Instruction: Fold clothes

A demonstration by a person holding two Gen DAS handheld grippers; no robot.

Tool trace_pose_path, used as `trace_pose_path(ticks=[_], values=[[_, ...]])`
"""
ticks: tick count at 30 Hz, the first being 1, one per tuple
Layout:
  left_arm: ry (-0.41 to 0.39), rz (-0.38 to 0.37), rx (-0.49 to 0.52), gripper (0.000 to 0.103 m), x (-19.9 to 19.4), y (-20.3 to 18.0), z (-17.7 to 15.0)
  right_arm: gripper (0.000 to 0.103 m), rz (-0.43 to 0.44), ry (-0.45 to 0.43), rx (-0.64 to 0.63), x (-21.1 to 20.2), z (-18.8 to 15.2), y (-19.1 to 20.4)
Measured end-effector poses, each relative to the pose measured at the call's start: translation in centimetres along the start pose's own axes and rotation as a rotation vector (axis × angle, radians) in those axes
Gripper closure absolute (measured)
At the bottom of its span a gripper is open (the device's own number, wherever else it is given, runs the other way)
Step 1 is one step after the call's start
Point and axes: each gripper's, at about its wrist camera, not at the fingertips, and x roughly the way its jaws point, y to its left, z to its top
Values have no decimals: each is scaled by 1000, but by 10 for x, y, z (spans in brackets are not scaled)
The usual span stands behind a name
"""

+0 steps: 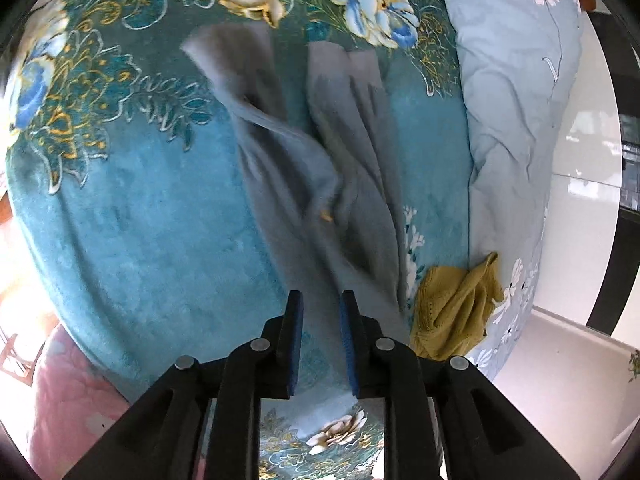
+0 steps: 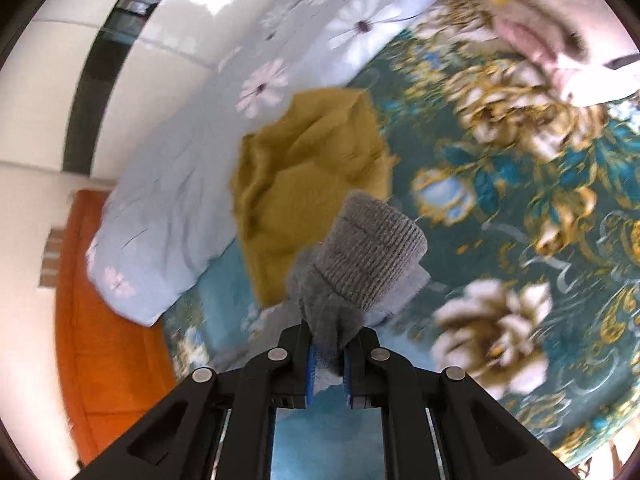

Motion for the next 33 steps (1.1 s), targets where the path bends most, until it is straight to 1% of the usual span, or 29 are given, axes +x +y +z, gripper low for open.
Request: trace_pose_path(ticks=[1,4,7,8,11,13,16,17,18,20,24,26,29,32,33], values=[[-6,7,-2,85,-3,4,-2,92,-37,11,0,5,6,-10],[-21,27,-22,85,-8,14,-3,92,-135,87,-11,28,11,-26],[-36,41,-59,84,-14,30,-4,92,-216,138,-58,45,12,-28],[-39,43,-71,84,-15,34,-4,89,-228,140,-61,47,13,-27],[-45,51,-99,81,-19,45,-4,88,-248,137,-30,46,19,-31],[-49,56,-117,78,-20,51,0,85,-268,135,0,45,21,-35],[-55,30,-170,77,-18,58,11,70,-295,103,49,34,20,-39],[-54,18,-189,77,-16,59,14,62,-300,85,63,27,19,-40],[-52,3,-211,76,-13,60,19,61,-307,67,75,19,18,-40],[-46,-26,-254,71,-6,63,27,60,-337,45,75,3,17,-39],[-47,-105,-353,66,11,69,44,59,-369,13,73,-21,12,-30],[-51,-129,-383,61,19,70,54,57,-378,9,67,-28,6,-22],[-48,-128,-392,59,34,65,75,56,-390,35,25,-24,-8,1],[-36,-110,-398,58,49,57,93,53,-391,70,-55,-13,-17,33],[-27,-94,-393,58,55,55,99,51,-395,80,-84,-8,-20,45]])
